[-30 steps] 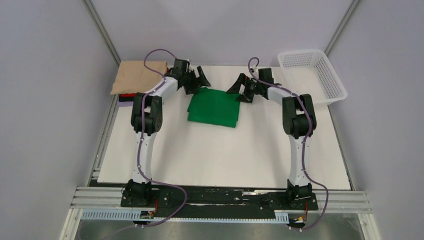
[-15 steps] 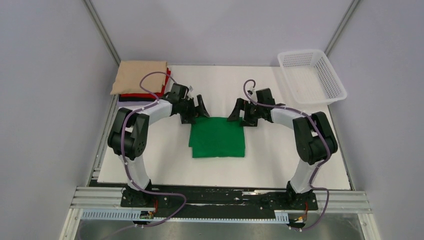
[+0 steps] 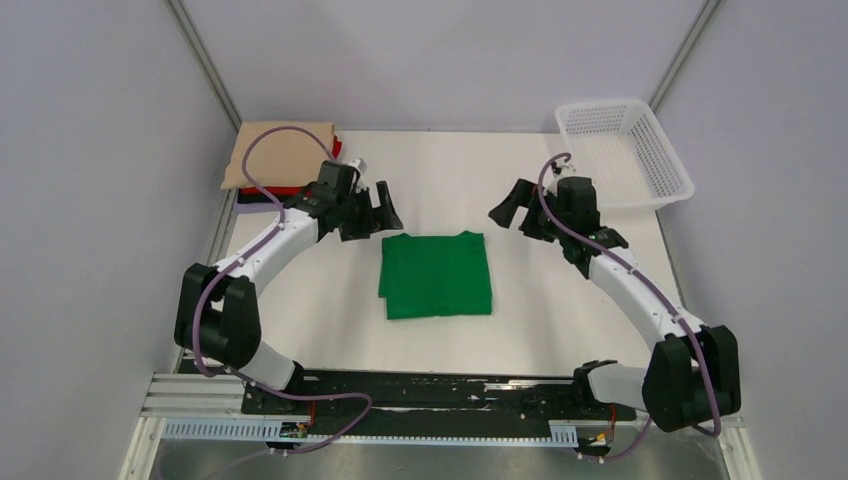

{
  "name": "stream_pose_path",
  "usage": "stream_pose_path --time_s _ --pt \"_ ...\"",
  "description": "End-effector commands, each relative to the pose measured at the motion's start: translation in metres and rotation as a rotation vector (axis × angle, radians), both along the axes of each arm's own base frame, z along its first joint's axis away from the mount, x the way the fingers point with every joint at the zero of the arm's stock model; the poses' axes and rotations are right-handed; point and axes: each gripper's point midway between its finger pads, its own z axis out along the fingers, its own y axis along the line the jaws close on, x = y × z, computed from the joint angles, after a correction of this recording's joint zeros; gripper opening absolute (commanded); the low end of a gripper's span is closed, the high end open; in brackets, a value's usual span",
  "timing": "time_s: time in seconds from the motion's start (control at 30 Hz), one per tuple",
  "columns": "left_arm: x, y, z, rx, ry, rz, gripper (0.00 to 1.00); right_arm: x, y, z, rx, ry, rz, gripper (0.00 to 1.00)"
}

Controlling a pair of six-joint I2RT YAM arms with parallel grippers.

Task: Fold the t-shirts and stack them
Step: Smooth out wrinkles on the folded tshirt, then put the neatly folded tshirt into the corner of the board with the left arm

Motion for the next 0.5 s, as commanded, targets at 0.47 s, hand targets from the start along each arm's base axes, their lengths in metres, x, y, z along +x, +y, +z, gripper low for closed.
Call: stream_pose_path --time_s 0.47 --pt "-0.06 -0.007 -0.102 0.137 0.225 -0.002 0.83 -0.032 -0.1 -0.009 -0.076 -0.009 -0.384 1.0"
